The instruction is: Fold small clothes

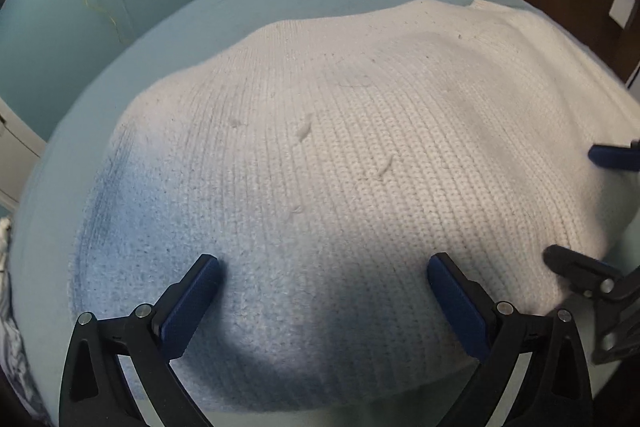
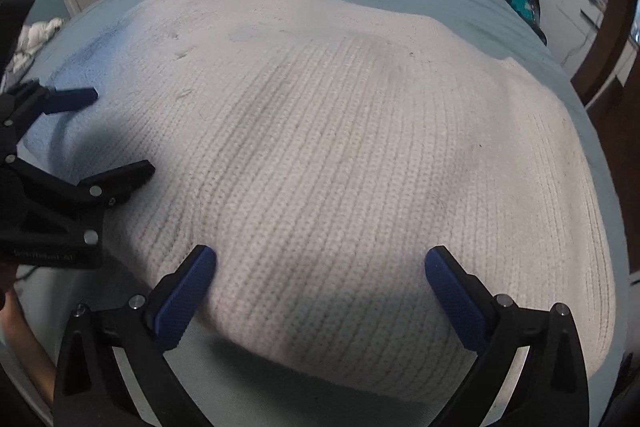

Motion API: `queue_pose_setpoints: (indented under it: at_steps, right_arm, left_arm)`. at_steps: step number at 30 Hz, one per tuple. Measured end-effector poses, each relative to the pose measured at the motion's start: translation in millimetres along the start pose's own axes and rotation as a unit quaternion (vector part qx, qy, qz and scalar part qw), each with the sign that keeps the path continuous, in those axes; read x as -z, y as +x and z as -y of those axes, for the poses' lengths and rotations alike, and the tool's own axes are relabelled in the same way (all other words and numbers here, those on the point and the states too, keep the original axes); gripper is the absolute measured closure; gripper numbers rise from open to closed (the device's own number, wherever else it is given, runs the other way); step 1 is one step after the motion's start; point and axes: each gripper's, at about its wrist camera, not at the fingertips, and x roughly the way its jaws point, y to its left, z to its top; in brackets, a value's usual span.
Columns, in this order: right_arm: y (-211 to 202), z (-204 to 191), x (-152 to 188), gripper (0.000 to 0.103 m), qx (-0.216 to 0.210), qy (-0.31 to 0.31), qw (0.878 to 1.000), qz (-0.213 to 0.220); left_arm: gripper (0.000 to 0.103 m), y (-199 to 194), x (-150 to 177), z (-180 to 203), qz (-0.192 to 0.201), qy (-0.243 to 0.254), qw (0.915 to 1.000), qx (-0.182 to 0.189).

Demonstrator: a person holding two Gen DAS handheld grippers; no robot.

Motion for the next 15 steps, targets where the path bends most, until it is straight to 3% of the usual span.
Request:
queue_pose_setpoints:
  at_steps: [3, 5, 8, 11, 12, 15]
  right_arm:
    - [-31.5, 23.6, 0.5, 0.002, -0.044, 0.053, 0.997, 0.031]
    - [-59.1, 48.9, 3.0, 0.002, -0.047, 0.103, 0.991, 0.072]
    - [-90.4, 97.3, 22.6, 0.002, -0.041, 0.207, 0.971, 0.109]
    - [-100.2, 145.4, 51.5, 0.002, -0.032, 0.307, 0.947, 0.093]
    - [-98.5, 160.8, 61.0, 0.002, -0.038, 0.345, 0.934, 0.082]
    - [-99.4, 176.5, 94.1, 0.002, -0.119, 0.465, 0.875, 0.063]
  left_arm:
    - [0.000, -25.0, -6.1, -31.6, -0.016, -0.042, 0.9985, 0.031]
    - [0.000, -33.1, -2.1, -57.9, -0.028, -0.069, 0.9966, 0.036]
    - [0.000, -44.6, 12.0, -93.2, -0.077, -0.104, 0.9916, -0.006]
    - [0.000, -58.5, 33.0, -140.4, -0.098, -0.148, 0.9831, -0.044]
    - [0.000, -61.0, 36.6, -151.8, -0.099, -0.166, 0.9799, -0.048]
    - [0.000, -63.2, 54.6, -173.5, -0.106, -0.256, 0.9599, -0.041]
